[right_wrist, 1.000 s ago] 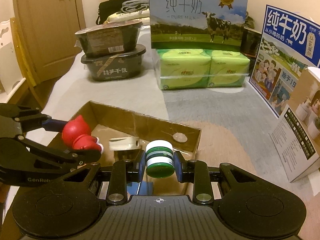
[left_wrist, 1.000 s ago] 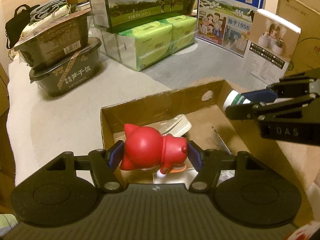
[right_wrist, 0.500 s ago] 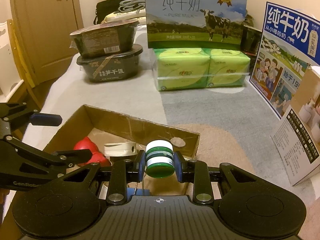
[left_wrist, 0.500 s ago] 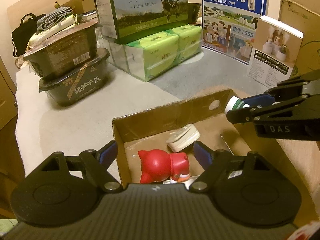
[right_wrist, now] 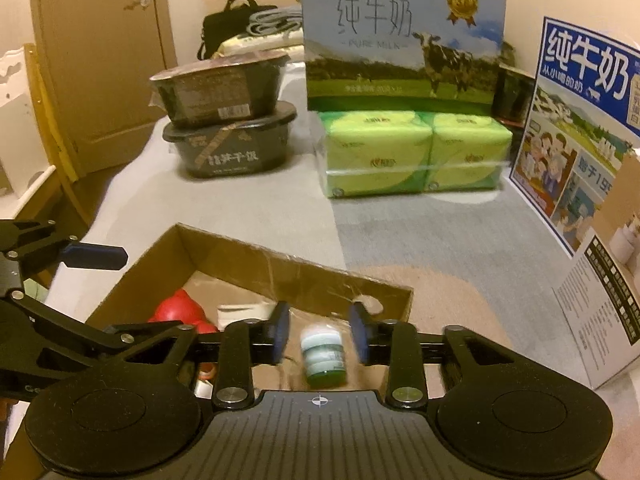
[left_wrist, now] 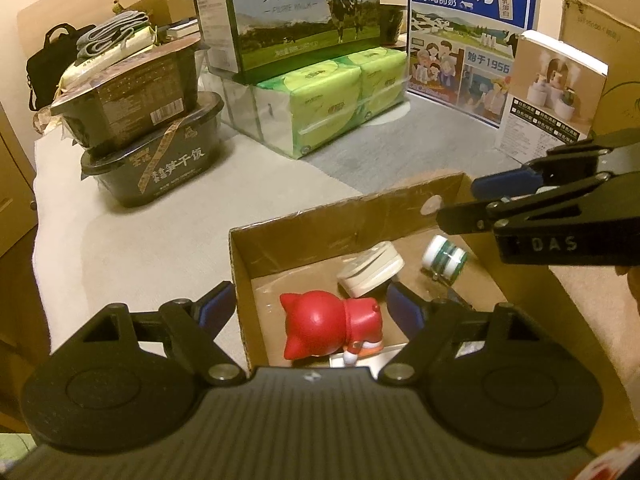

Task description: Organize rigid objects

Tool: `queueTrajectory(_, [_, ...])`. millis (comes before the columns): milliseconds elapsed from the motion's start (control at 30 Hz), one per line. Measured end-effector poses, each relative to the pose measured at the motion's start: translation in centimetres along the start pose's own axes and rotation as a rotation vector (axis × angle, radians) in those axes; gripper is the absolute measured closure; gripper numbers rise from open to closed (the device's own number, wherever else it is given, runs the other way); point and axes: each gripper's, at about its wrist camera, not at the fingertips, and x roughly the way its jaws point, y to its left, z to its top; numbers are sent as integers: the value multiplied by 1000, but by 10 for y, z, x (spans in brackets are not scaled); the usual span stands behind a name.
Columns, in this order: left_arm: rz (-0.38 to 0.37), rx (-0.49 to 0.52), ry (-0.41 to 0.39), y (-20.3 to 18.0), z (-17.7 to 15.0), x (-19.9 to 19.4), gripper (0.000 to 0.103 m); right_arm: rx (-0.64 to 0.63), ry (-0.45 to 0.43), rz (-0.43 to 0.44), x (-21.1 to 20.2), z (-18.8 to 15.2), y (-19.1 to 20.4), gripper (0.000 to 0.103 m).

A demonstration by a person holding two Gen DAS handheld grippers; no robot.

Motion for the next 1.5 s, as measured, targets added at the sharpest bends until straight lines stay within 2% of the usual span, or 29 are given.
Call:
queueTrajectory(400, [0,0,6,-2,-2,-6,22,23,25,-11,-8,-7,-1,59])
queueTrajectory(467, [4,0,4,-2,-3,-10,22,28,32,-9,-11,-9,1,56])
queueTrajectory(533, [7,-3,3,-2,-4,-16,18,37,36,-8,-16,-12,3,44])
queueTrajectory(633, [16,-4,-8,-3,-7,-26,13,54,34,-8,-26,-17,7,34])
queueTrajectory(967, [25,-53,-30,-6,-28,-68,2,81,23,-14,-67,-30,23,22])
queueTrajectory(1167, [28,-99,-41,-12,-49,-98,1,107,15,-24,-101,-41,31,17])
queueTrajectory(1333, [37,-136,-63,-22,-66,-126,0,149,-2,-23,-132,-60,37,3])
queueTrajectory(1500, [37,-165,-68,-31,-85,-151,0,175,-14,-43,-161,-79,43,1])
